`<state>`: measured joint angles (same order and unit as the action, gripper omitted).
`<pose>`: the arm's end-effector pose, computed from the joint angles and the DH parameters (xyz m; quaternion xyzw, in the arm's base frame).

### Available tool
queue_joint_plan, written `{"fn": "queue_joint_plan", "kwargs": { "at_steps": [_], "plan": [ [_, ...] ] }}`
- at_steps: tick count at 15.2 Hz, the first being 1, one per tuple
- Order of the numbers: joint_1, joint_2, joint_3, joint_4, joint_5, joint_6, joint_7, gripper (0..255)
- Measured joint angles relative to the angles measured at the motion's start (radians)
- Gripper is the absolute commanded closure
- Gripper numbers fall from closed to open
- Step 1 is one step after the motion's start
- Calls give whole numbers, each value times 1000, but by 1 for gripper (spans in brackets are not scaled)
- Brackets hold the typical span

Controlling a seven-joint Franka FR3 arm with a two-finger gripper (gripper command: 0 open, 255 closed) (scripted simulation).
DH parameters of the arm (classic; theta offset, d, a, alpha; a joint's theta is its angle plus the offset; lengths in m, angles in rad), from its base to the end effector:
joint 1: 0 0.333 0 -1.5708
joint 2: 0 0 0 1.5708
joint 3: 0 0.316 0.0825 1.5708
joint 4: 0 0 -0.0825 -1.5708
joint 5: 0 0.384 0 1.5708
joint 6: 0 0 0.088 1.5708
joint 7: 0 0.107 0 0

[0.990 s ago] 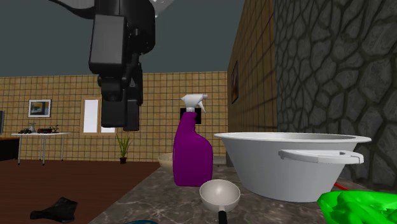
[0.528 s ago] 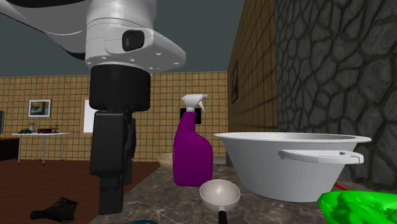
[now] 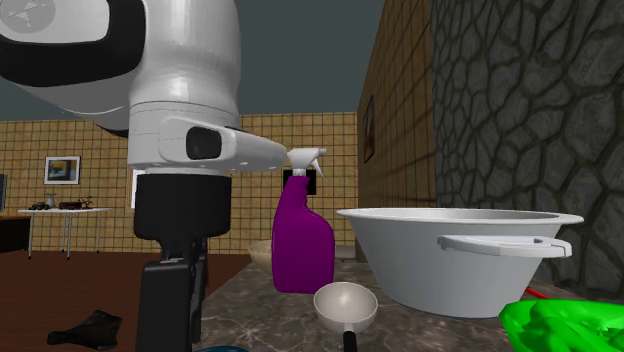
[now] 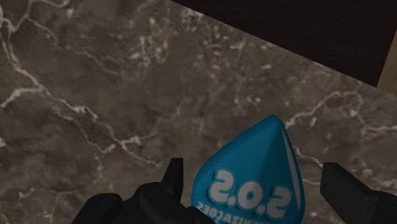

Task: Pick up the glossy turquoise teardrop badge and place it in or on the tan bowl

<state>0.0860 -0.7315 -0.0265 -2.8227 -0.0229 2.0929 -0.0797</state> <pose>0.3122 0.0185 0.3970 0.9969 0.0786 0.0008 0.0011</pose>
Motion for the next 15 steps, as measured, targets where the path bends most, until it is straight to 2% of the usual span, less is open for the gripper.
{"fn": "queue_joint_plan", "kwargs": {
  "at_steps": [7,8,15],
  "plan": [
    [-1,12,-1,-14,-1,27,-1,0],
    [-1,12,-1,-14,-1,27,-1,255],
    [-1,12,-1,-14,-1,26,-1,255]
  ]
}}
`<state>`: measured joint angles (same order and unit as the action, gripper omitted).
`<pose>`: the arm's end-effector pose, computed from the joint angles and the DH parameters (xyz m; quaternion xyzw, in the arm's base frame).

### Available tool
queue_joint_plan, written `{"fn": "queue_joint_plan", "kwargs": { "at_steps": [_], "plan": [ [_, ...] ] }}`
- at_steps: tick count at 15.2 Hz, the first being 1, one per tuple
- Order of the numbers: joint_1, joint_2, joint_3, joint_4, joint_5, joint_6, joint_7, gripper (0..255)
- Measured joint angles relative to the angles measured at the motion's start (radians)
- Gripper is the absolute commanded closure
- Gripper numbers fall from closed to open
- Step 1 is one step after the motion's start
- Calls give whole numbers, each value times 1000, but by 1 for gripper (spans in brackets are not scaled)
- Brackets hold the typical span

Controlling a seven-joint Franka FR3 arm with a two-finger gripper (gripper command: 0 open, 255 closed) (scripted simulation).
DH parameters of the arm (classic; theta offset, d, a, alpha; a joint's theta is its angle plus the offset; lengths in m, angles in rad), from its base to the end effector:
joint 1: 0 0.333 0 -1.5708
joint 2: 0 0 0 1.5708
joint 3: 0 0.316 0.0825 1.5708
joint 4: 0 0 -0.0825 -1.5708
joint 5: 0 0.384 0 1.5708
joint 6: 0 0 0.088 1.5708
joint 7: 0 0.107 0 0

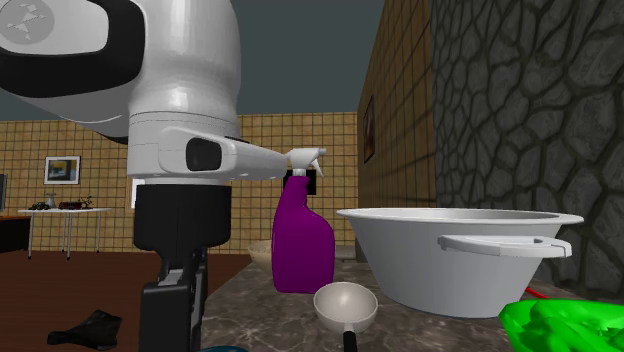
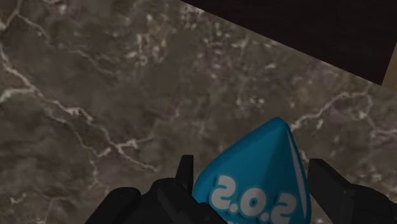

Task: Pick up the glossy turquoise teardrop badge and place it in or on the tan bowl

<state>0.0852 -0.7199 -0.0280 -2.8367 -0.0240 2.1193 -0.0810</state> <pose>0.3125 0.0179 0.3892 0.9969 0.0787 0.0012 0.0010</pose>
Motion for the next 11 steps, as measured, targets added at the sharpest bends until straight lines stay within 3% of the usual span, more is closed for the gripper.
{"fn": "queue_joint_plan", "kwargs": {
  "at_steps": [4,11],
  "plan": [
    [0,-5,0,4,0,-9,0,255],
    [1,-43,2,73,2,-115,-1,255]
  ]
}}
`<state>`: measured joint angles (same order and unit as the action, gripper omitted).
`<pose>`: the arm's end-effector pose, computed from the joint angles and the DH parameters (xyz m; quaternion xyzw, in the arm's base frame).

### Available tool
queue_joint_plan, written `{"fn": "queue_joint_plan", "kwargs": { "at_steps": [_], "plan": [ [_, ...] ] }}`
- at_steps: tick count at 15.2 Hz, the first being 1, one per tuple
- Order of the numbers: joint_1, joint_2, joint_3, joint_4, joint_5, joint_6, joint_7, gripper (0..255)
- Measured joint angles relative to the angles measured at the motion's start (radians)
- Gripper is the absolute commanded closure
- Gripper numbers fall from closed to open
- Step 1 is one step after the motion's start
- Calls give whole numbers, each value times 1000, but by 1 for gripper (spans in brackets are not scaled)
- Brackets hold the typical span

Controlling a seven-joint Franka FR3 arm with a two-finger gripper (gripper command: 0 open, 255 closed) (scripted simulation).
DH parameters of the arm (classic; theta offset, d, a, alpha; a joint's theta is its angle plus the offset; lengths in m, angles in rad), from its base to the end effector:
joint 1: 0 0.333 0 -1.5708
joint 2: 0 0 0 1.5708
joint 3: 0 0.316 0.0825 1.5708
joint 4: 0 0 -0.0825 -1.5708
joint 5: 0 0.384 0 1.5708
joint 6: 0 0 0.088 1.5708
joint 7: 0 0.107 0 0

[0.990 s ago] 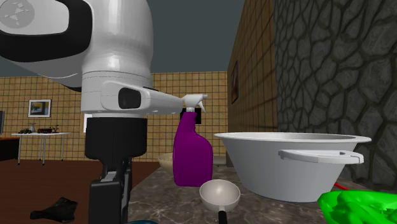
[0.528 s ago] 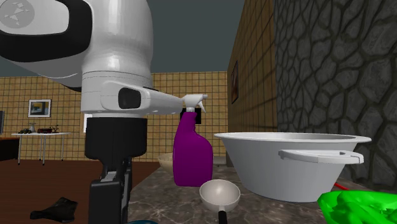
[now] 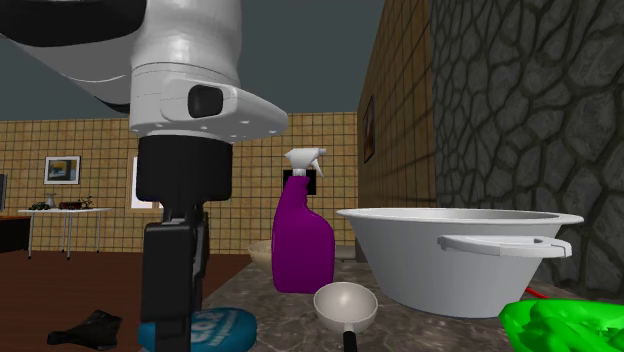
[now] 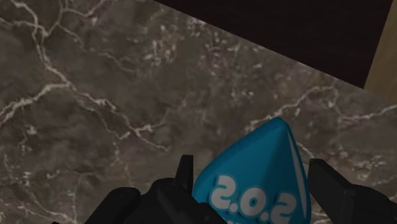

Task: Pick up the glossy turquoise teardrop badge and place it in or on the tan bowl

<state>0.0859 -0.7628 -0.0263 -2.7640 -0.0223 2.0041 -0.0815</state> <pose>0.3125 0.0179 0.4264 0.9969 0.0788 0.0014 0.0010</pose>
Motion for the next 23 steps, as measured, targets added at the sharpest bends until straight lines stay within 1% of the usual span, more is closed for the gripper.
{"fn": "queue_joint_plan", "kwargs": {
  "at_steps": [10,18,21,23],
  "plan": [
    [1,-32,2,119,2,-151,-1,255],
    [2,-29,5,229,5,-258,0,255],
    [2,-26,5,264,5,-290,0,255],
    [14,-5,29,286,22,-292,25,255]
  ]
}}
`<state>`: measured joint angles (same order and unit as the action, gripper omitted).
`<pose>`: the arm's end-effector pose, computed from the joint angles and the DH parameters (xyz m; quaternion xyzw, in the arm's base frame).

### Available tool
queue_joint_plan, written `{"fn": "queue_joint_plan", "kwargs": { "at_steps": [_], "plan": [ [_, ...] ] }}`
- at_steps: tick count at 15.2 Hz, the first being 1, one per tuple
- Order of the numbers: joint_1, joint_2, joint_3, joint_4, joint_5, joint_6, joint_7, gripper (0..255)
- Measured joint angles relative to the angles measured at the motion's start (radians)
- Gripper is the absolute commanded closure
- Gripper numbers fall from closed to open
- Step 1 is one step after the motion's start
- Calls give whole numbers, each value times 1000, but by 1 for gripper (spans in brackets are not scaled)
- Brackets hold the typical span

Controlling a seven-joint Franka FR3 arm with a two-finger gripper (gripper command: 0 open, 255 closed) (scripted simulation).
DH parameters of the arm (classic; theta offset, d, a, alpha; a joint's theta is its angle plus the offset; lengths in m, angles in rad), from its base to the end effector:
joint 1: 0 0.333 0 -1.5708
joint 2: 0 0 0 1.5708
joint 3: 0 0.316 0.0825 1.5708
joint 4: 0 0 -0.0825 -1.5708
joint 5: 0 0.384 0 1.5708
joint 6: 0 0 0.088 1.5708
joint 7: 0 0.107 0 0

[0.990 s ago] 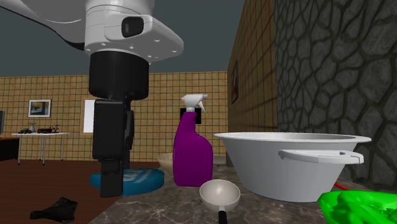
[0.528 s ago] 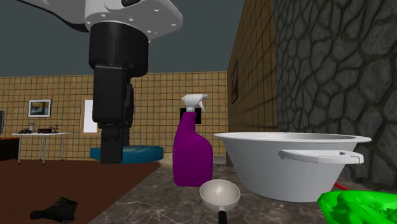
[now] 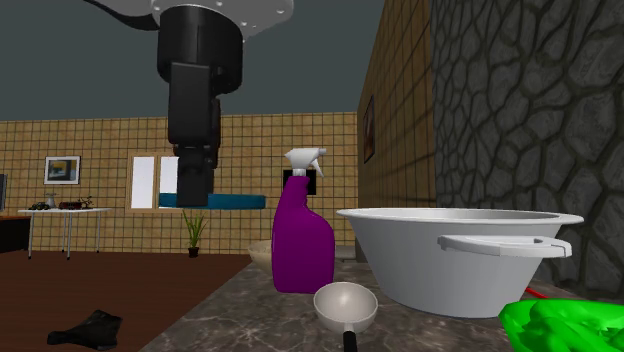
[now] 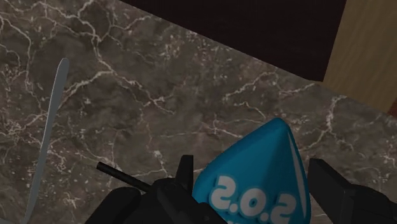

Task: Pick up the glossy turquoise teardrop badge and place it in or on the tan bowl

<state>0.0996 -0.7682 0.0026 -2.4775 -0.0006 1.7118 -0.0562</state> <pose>0.3181 0.0327 0.5395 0.9969 0.0788 0.0013 0.0012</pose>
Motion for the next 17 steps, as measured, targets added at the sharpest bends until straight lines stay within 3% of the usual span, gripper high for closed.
{"fn": "queue_joint_plan", "kwargs": {
  "at_steps": [10,17],
  "plan": [
    [74,214,195,161,102,60,219,255],
    [96,412,313,340,108,85,367,255]
  ]
}}
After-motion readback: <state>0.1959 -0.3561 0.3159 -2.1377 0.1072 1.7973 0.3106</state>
